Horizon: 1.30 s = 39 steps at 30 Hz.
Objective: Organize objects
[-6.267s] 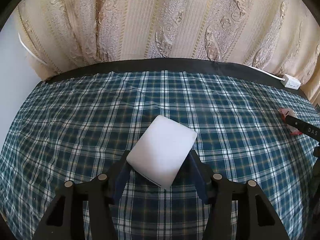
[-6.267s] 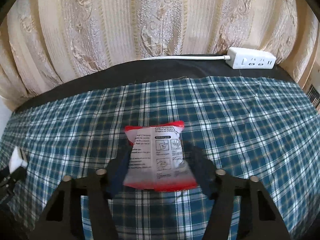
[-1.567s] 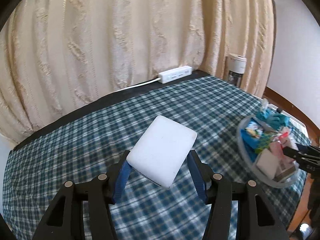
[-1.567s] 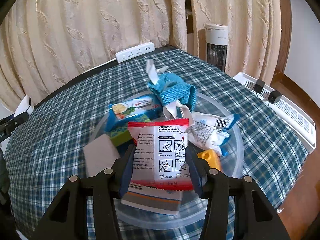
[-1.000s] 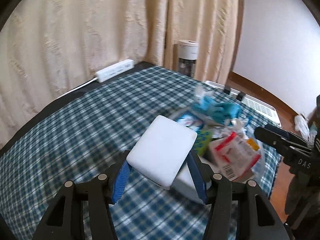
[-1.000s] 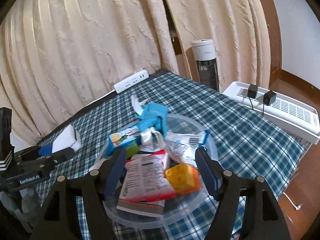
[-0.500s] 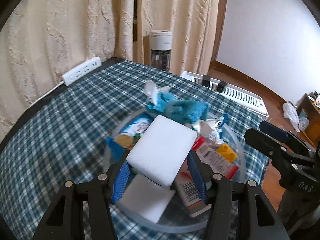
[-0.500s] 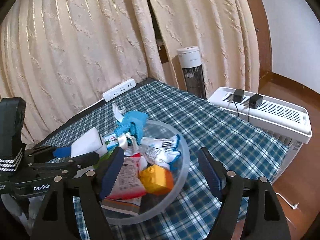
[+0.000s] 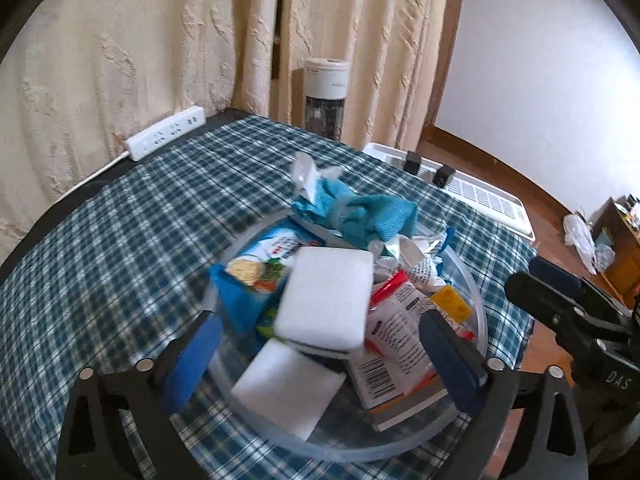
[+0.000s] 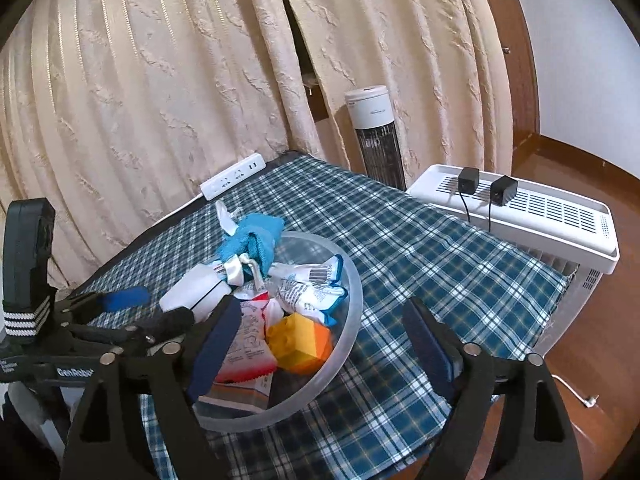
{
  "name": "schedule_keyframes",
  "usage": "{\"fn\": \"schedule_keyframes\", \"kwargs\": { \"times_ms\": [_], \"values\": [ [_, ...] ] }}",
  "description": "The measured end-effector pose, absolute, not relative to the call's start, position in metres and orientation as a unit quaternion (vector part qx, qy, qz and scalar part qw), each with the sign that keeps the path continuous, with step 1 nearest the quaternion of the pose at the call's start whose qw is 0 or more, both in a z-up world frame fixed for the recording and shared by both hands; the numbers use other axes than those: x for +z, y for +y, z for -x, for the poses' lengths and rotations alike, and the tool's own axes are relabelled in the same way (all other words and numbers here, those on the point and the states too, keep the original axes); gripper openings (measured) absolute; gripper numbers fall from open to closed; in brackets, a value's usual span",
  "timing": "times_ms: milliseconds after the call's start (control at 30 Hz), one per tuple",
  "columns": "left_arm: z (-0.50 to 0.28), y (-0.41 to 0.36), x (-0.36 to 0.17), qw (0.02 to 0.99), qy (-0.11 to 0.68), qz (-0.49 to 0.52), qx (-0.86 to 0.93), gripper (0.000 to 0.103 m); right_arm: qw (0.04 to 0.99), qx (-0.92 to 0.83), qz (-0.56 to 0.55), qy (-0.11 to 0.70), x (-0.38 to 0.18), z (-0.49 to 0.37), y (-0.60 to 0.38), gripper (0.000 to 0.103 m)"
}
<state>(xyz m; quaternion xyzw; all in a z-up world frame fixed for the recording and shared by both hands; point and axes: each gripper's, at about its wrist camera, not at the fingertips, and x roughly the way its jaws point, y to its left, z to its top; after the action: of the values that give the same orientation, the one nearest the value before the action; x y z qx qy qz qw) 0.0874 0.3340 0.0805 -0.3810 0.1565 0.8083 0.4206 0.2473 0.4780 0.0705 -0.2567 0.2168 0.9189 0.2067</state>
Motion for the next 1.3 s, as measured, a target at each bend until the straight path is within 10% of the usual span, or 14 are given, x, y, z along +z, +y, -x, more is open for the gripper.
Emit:
{"fn": "schedule_keyframes", "kwargs": {
  "times_ms": [1300],
  "values": [
    [-0.131, 0.264, 0.096, 0.318, 0.168, 0.314, 0.879, 0.103, 0.182, 0.931, 0.290, 0.129, 0.071, -0.250, 0.400, 0.103]
  ]
}}
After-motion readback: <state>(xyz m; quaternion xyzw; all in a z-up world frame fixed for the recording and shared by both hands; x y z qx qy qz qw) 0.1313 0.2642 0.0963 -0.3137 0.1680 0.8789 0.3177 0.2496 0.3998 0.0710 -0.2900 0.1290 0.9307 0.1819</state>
